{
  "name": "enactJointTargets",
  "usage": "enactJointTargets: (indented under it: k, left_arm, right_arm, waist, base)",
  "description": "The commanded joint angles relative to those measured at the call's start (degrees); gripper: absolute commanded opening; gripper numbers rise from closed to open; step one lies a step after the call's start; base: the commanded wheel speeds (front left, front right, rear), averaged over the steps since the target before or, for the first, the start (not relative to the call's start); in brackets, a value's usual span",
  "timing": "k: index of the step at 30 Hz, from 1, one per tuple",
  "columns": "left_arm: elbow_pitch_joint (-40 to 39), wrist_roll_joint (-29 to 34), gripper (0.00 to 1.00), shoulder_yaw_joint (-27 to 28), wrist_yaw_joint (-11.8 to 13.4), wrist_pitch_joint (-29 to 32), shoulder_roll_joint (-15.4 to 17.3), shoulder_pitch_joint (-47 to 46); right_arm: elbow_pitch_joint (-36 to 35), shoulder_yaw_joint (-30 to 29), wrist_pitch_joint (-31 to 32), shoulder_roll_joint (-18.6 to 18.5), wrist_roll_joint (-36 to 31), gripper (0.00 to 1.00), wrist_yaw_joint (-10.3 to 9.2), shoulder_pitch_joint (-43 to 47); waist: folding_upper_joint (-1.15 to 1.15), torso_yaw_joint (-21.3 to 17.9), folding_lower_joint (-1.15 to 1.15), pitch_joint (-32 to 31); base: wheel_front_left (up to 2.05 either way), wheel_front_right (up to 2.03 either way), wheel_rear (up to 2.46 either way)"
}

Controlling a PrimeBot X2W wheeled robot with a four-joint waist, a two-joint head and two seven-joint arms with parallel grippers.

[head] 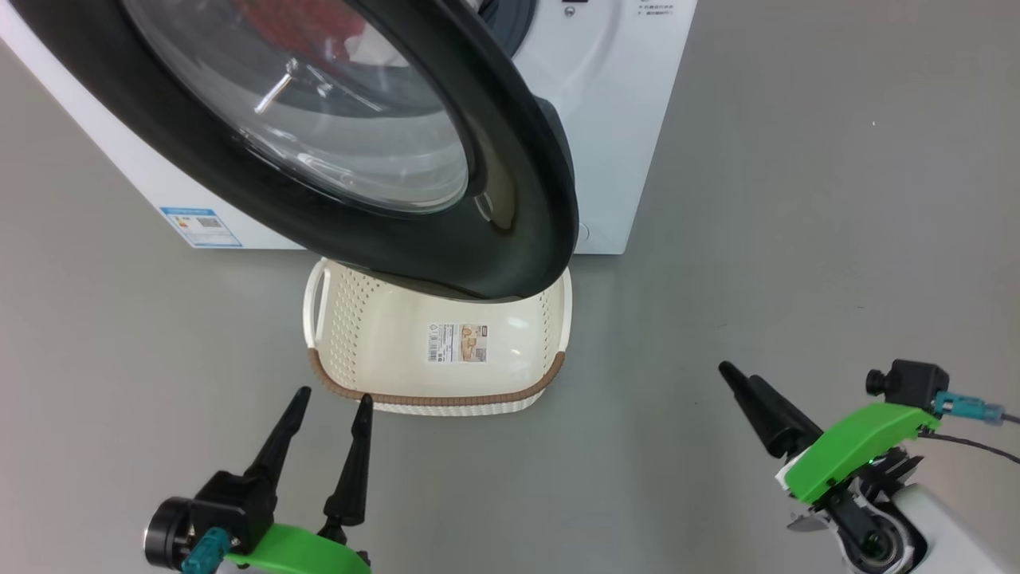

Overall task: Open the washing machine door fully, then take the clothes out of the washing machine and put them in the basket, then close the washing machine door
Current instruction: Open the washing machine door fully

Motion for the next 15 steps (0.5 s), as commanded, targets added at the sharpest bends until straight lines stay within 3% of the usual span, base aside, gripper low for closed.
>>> enactJointTargets:
  k: [1, 10, 13, 15]
  left_arm:
    - [-1.27, 0.66, 1.00, 2.16, -0.31, -0.70, 0.84, 0.04]
    - [-0.83, 0.80, 1.00, 2.62, -0.31, -0.70, 0.84, 0.24]
    - [-0.77, 0.79, 1.00, 2.82, -0.31, -0.70, 0.84, 0.22]
    - [-0.81, 0.79, 1.00, 2.99, -0.31, -0.70, 0.84, 0.19]
  right_arm:
    - [-0.88, 1.78, -1.73, -0.58, -0.74, 1.00, 0.44, 0.55]
    - [2.92, 8.16, -13.70, -1.80, -8.98, 1.00, 0.44, -0.32]
    - [4.23, 7.99, -14.75, -1.57, -12.62, 1.00, 0.44, -0.61]
    - [3.71, 4.13, -14.83, -0.72, -15.82, 1.00, 0.44, -0.55]
  waist:
    - [0.00, -0.26, 0.00, -0.15]
    - [0.00, -0.73, 0.00, -0.60]
    - [0.00, -0.81, 0.00, -0.59]
    - [0.00, -0.92, 0.00, -0.46]
  base:
    - [0.00, 0.00, 0.00]
    - [0.00, 0.00, 0.00]
    - [0.00, 0.00, 0.00]
    - [0.00, 0.00, 0.00]
